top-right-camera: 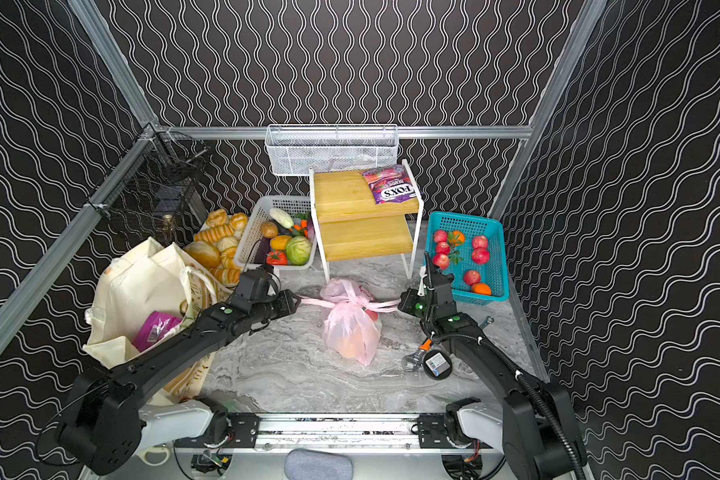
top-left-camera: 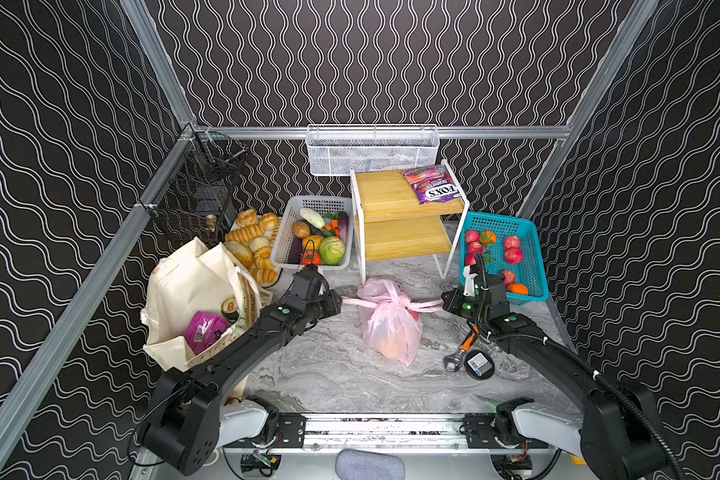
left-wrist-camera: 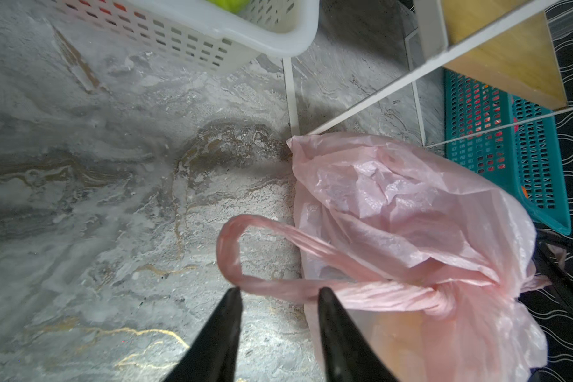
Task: Place the mixed food into the grocery bags and tie them
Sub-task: 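Hold the stretched handle loops beside the pink bag with both grippers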
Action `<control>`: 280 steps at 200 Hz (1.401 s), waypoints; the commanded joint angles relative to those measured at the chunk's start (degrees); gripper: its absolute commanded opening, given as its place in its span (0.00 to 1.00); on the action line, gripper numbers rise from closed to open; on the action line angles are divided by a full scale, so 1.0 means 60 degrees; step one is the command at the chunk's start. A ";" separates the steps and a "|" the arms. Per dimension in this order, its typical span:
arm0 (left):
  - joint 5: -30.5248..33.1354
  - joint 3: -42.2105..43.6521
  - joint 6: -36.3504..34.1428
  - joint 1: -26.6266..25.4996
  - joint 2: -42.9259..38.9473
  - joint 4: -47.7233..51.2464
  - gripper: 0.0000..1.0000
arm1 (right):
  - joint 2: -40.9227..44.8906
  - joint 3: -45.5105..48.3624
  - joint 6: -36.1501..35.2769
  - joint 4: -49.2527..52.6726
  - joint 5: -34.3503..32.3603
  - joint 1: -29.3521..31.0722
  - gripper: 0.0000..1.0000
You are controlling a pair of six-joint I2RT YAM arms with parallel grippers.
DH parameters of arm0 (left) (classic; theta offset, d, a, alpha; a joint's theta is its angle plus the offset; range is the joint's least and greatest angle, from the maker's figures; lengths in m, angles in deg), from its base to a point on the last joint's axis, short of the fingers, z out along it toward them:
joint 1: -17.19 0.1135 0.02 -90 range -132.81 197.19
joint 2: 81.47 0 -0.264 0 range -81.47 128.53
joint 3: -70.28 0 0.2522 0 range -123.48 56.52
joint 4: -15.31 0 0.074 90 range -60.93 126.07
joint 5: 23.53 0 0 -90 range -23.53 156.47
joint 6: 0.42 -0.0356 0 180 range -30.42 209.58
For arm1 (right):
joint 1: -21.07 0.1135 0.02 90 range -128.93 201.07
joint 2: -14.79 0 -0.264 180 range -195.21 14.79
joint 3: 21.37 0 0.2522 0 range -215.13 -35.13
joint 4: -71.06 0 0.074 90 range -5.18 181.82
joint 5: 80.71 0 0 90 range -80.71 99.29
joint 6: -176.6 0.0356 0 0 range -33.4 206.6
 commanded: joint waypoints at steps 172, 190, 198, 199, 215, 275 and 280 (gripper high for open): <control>-0.0128 0.0439 0.0442 0.0728 -0.0012 -0.0531 0.00 | -0.0088 0.0499 -0.0753 -0.0202 -0.0968 -0.0002 0.01; 0.0044 0.0147 -0.0153 0.0768 0.0077 0.0215 0.00 | -0.0326 0.0521 -0.0687 0.0027 -0.0766 -0.0011 0.01; 0.0158 0.0061 -0.0309 0.0780 0.0086 0.0453 0.00 | -0.0363 0.0509 -0.0639 0.0070 -0.0720 -0.0011 0.01; 0.0175 0.0055 -0.0322 0.0777 0.0084 0.0481 0.00 | -0.0364 0.0509 -0.0629 0.0069 -0.0722 -0.0012 0.01; 0.0497 -0.0031 -0.0495 0.0774 0.0028 0.0849 0.00 | -0.0288 0.0540 -0.0503 0.0023 -0.0810 -0.0013 0.02; 0.0177 -0.0380 -0.1021 0.0681 -0.0559 0.0208 0.54 | 0.1172 0.0584 -0.1280 -0.1210 0.1203 -0.0013 0.60; 0.0373 -0.0450 -0.1128 0.0599 -0.0718 0.0197 0.60 | 0.1329 0.0563 -0.1280 -0.1112 0.0995 -0.0013 0.63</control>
